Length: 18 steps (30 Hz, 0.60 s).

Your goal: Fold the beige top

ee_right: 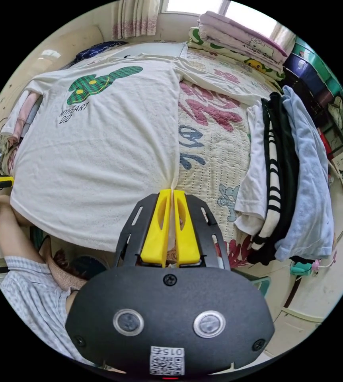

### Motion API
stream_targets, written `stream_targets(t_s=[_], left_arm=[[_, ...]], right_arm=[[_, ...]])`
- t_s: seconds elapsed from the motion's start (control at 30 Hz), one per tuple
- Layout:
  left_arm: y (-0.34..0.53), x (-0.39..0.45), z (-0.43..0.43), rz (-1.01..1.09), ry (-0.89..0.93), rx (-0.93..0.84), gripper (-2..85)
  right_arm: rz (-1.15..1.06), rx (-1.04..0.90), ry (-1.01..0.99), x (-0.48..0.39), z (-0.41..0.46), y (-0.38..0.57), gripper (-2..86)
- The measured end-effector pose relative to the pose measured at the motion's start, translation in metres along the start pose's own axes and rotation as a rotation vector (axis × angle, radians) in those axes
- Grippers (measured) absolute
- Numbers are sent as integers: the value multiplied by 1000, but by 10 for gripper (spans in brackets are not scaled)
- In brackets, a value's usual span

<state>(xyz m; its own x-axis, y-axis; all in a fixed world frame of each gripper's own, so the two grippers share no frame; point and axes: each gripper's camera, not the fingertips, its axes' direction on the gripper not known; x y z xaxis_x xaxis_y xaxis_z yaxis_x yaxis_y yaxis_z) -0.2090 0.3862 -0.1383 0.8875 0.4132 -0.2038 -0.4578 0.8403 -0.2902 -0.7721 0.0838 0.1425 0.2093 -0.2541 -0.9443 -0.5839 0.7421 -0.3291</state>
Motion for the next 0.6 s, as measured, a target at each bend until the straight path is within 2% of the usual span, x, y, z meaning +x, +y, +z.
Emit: stream_targets(t_s=[0.1, 0.27, 0.37, 0.5, 0.6], left_arm=[[-2, 21, -2, 38, -79, 6, 6], [-3, 40, -3, 68, -145, 22, 7], [-3, 33, -4, 37, -99, 33, 8], [-6, 25, -7, -9, -51, 26, 6], [-3, 26, -18, -40, -34, 55, 5]], right_arm=[[-41, -14, 50, -9, -2, -4, 0], [-16, -9, 20, -2, -11, -7, -1], [11, -2, -48, 15, -20, -9, -4], [165, 1, -269, 61, -29, -10, -5], [114, 15, -204, 54, -42, -12, -5]])
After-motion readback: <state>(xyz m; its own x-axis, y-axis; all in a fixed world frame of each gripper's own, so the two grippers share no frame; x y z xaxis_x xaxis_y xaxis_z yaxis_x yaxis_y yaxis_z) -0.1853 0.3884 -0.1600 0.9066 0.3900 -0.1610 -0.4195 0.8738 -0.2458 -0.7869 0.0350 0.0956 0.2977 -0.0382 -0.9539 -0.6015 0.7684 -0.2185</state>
